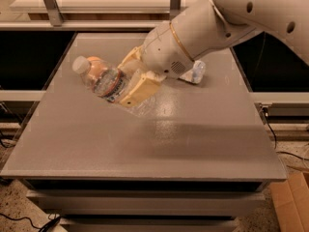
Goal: Knock water bottle over
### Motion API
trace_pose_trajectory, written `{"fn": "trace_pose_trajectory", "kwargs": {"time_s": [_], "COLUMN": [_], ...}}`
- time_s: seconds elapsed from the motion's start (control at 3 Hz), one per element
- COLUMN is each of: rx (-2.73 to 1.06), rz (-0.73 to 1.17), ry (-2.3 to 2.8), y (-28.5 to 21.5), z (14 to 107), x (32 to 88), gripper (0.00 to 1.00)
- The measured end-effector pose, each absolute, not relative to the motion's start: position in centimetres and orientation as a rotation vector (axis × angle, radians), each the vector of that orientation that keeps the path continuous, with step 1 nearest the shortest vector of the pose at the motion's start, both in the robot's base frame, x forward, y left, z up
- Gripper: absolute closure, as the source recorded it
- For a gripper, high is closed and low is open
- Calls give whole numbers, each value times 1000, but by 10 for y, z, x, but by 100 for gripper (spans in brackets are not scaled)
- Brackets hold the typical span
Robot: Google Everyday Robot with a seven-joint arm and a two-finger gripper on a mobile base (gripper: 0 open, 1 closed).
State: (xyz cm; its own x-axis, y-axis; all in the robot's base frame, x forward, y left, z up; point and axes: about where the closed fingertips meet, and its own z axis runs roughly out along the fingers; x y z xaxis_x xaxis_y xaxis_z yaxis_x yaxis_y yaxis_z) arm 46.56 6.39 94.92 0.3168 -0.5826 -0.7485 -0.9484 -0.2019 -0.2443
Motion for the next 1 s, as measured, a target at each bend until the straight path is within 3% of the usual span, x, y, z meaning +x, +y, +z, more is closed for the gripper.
{"fn": "trace_pose_trajectory", "kwargs": {"time_s": [1.0], "rx": [-2136], "rz": [151], "ry": [1650], "y": [91], "z": [926], "x": [460], "gripper": [100]}}
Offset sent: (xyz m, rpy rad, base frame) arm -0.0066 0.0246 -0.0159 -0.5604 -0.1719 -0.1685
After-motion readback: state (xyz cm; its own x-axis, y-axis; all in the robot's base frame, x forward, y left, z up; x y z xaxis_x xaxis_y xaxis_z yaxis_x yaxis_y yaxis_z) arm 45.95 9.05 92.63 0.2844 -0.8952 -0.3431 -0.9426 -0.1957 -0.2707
